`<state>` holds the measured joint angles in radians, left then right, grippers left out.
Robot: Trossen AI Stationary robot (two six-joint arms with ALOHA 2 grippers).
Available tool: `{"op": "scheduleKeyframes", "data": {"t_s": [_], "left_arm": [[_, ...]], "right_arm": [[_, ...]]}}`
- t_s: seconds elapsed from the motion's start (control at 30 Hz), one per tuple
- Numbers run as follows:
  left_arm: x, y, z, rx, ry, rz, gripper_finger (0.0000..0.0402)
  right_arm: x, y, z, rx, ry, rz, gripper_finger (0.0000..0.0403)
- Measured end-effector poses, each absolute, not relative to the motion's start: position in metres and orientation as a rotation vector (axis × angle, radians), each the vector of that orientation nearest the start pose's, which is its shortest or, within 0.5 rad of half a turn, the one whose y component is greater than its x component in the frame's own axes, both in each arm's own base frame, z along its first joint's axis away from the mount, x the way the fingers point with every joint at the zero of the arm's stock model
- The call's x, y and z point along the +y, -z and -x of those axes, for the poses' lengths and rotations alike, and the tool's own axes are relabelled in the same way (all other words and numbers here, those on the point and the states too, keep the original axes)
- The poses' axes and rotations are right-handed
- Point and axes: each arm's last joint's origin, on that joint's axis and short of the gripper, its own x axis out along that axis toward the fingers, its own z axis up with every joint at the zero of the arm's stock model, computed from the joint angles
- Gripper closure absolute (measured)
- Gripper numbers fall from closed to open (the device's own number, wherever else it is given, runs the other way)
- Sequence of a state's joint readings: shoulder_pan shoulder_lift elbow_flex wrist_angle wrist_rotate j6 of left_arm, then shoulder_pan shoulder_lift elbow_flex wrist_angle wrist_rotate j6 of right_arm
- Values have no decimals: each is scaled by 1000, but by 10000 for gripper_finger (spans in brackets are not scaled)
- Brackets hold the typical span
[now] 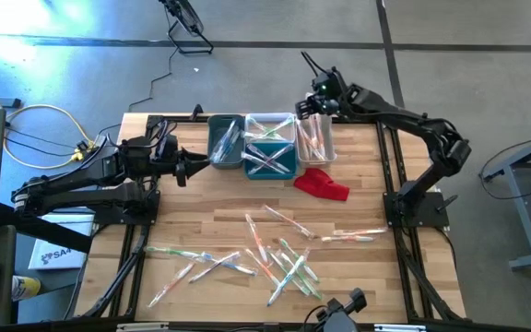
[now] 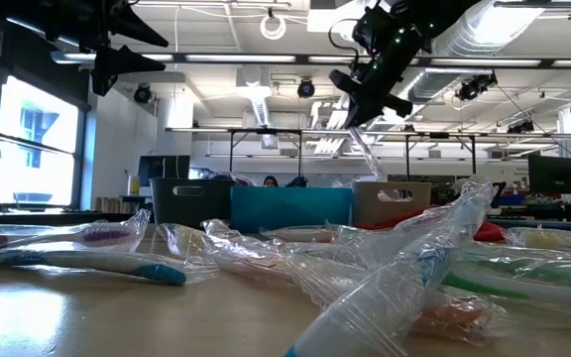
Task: Pick & Place Toothbrushes
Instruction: Put the orange toothbrush into the white bin
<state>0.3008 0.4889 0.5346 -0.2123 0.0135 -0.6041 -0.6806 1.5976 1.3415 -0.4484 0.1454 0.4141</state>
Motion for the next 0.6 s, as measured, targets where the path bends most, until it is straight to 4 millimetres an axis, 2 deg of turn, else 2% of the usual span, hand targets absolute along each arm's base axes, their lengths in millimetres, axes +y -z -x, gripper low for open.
{"op": "scheduleKeyframes", "data": {"t_s": [0.43, 0.6], "left_arm": [[36, -283, -119, 74, -328, 625, 226], [36, -283, -119, 74, -328, 625, 226]], "right_arm": [[-225, -299, -270, 549, 928, -575, 383], [-228, -289, -274, 587, 920, -589, 383]]}}
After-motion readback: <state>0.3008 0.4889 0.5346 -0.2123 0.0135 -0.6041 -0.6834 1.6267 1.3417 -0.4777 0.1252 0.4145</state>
